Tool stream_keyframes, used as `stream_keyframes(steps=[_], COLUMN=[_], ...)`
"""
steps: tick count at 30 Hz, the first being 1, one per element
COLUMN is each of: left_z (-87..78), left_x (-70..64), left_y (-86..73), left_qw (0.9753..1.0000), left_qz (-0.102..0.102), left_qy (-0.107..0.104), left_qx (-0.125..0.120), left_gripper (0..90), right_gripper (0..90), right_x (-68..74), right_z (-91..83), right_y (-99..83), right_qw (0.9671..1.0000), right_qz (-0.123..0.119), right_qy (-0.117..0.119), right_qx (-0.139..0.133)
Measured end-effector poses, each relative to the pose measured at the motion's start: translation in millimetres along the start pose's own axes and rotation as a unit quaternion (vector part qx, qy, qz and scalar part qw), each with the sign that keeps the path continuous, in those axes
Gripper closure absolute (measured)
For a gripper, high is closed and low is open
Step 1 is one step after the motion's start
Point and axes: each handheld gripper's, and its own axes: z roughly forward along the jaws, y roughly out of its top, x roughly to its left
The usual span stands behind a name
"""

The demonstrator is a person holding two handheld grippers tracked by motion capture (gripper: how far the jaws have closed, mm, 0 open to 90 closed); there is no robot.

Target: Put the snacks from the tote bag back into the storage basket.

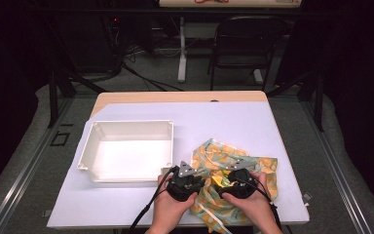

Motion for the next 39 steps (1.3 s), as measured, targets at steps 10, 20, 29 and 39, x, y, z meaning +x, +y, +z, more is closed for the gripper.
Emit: stream_keyframes(steps=[10,20,29,39], left_z=[0.8,-3.4,-2.0,-2.8], left_x=[-1.1,0.9,0.2,0.8], left_y=[-0.6,-1.0,-2.2,-2.6], left_qw=[1.0000,1.0000,1.0000,1.0000], left_qz=[0.002,0.000,0.001,0.002], left_qy=[0.001,0.005,0.002,0.000], left_qx=[0.000,-0.005,-0.004,0.003], left_gripper=[77.9,77.9,77.6,77.8], right_gripper=[22.6,22.0,18.9,26.5], right_x=[-1.2,1.5,-0.5,1.8], right_z=[1.7,0.0,-15.3,-36.1], right_y=[-1.4,-4.0,-18.1,-32.5], right_qw=[1.0000,1.0000,1.0000,0.9995], right_qz=[0.006,0.002,0.007,-0.016], right_qy=[0.007,-0.006,0.005,-0.008], right_qx=[0.003,0.006,0.001,-0.028])
